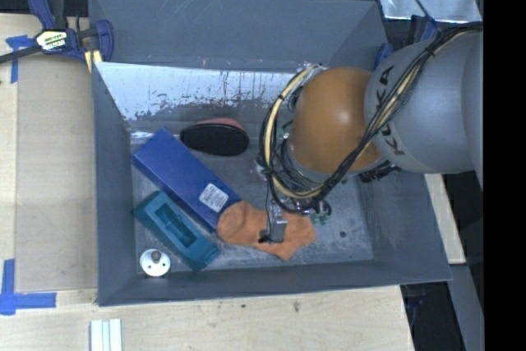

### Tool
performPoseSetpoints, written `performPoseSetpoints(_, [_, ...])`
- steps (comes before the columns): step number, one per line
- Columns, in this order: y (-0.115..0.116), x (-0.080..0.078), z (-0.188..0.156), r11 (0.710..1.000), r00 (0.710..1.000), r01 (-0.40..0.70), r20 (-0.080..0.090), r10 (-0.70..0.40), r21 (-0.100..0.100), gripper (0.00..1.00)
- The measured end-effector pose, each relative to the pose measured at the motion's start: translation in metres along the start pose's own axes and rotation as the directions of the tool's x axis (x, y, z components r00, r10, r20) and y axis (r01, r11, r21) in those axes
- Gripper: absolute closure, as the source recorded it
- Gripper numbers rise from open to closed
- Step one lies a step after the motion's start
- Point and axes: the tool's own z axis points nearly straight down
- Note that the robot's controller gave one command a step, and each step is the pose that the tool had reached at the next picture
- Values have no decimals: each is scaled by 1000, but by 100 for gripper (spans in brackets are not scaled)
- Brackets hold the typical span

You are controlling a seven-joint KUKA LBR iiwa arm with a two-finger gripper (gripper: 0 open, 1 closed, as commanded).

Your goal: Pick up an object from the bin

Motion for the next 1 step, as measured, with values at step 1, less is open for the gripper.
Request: performPoseSetpoints(1, [14,12,51,1000,1000,-28,-7,28,0,0])
